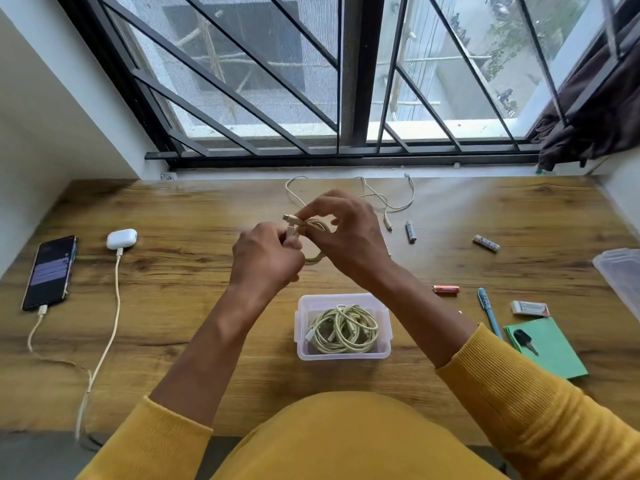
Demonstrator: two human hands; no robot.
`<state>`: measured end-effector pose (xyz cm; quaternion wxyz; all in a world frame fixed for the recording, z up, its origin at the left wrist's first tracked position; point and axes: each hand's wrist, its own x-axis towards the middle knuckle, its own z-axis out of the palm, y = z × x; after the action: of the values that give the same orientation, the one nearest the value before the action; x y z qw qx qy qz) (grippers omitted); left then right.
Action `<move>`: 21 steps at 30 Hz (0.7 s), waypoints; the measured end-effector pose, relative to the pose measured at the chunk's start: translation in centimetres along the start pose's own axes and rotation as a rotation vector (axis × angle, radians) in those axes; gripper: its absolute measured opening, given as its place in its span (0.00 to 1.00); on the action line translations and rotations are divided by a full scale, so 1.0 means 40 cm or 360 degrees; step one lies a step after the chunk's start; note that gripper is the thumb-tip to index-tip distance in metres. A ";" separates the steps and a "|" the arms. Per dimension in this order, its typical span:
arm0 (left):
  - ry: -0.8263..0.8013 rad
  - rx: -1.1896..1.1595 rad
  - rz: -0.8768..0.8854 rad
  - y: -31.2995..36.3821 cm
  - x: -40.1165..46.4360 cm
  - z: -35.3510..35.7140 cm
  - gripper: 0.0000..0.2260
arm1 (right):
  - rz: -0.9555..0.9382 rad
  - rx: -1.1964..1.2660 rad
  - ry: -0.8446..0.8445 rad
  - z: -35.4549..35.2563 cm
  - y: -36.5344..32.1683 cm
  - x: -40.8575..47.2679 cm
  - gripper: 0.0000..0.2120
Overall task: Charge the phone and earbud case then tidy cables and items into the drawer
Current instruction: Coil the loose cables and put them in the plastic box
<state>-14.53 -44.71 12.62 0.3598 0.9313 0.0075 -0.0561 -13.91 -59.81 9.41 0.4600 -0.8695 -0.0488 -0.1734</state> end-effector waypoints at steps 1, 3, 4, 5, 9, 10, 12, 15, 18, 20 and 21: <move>-0.0006 0.0016 0.0010 0.005 -0.003 0.003 0.08 | 0.0006 0.0040 -0.0010 -0.004 -0.007 0.003 0.06; -0.0019 0.0029 0.0049 0.016 -0.009 0.010 0.08 | 0.0053 0.0143 -0.0065 -0.012 -0.019 0.011 0.07; -0.0031 0.0037 0.0073 0.021 -0.014 0.011 0.09 | 0.0105 0.0225 -0.0104 -0.017 -0.023 0.016 0.07; -0.0039 0.0045 0.0089 0.023 -0.016 0.011 0.09 | 0.0172 0.0333 -0.0137 -0.024 -0.025 0.021 0.07; 0.0011 0.0116 0.0123 0.014 -0.007 0.008 0.08 | 0.0487 0.0772 -0.0156 -0.063 -0.014 0.024 0.08; 0.0036 0.0151 0.0143 0.009 -0.002 0.007 0.08 | 0.0563 0.0830 -0.0164 -0.073 -0.013 0.021 0.10; 0.0076 0.0209 0.0176 0.005 0.003 0.005 0.09 | 0.0717 0.0936 -0.0230 -0.086 -0.010 0.014 0.11; 0.0105 0.0213 0.0193 0.002 0.004 0.001 0.08 | 0.0860 0.0998 -0.0401 -0.100 -0.010 0.009 0.13; 0.0133 0.0196 0.0240 -0.006 0.009 0.000 0.08 | 0.0888 0.1015 -0.0457 -0.106 -0.003 0.008 0.18; 0.0139 0.0177 0.0296 -0.010 0.015 0.000 0.08 | 0.0850 0.1053 -0.0458 -0.110 0.000 0.010 0.18; 0.0138 0.0154 0.0325 -0.013 0.018 -0.001 0.08 | 0.0821 0.1061 -0.0454 -0.112 0.001 0.011 0.18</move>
<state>-13.83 -44.32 12.23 0.3176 0.9450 -0.0746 0.0210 -14.63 -63.52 11.85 0.7322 -0.6725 0.0534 0.0940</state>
